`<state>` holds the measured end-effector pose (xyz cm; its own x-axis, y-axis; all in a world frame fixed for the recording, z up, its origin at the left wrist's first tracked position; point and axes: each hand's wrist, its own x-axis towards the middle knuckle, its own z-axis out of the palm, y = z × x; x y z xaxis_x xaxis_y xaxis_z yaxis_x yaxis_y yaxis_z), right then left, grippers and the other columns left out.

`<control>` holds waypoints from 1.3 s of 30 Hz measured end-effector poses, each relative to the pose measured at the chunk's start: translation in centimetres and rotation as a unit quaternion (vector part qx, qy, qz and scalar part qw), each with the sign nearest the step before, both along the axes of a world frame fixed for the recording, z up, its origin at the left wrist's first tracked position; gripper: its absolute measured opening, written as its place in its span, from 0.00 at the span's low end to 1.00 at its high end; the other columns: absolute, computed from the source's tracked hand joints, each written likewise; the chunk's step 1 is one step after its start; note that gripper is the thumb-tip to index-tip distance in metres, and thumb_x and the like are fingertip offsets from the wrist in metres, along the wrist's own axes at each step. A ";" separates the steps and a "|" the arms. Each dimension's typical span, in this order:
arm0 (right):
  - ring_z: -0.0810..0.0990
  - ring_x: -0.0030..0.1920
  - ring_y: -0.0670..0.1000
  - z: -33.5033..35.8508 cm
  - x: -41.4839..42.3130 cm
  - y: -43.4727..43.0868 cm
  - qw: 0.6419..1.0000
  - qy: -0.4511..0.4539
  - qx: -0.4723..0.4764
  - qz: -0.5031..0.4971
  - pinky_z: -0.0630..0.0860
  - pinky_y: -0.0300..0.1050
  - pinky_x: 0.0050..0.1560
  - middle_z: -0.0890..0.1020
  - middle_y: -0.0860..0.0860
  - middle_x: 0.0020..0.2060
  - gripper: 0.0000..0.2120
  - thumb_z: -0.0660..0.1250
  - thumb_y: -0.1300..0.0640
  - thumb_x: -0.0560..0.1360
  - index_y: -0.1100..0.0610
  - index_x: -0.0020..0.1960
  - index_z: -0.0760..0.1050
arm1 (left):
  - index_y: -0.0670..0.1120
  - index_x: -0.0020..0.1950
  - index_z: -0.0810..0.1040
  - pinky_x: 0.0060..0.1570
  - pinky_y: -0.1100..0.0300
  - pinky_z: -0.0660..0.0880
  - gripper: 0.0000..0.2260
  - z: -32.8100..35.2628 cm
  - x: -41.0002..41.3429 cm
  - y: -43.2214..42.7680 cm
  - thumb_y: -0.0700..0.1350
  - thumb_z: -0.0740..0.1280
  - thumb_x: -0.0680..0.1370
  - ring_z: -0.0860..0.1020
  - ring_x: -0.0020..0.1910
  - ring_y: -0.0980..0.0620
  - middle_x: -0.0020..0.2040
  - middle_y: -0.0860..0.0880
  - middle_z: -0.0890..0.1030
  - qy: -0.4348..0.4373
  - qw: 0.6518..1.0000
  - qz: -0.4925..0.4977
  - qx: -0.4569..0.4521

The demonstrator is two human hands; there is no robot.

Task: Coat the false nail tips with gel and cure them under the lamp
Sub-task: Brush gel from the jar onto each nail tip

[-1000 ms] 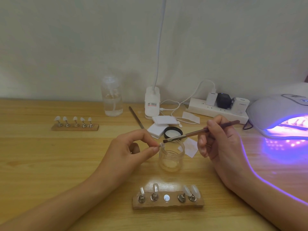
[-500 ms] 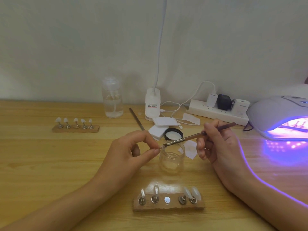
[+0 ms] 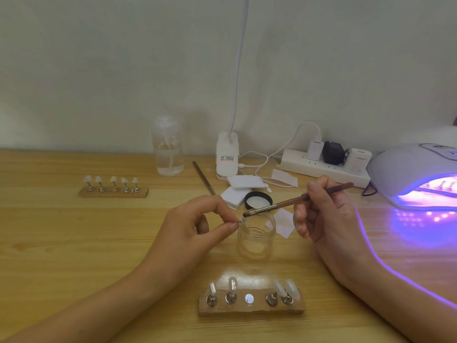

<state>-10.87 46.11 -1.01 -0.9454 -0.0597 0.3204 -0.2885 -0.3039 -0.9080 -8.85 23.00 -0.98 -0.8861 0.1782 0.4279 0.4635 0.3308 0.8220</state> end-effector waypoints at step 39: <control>0.74 0.25 0.49 0.4 0.4 -0.4 0.999 0.015 0.033 -0.021 0.72 0.38 0.25 0.76 0.52 0.26 0.12 0.65 0.51 0.78 0.50 0.37 0.72 | 0.52 0.38 0.81 0.28 0.70 0.62 0.06 0.0 0.1 0.1 0.43 0.75 0.73 0.64 0.24 0.58 0.22 0.57 0.65 -0.040 0.999 0.007 0.014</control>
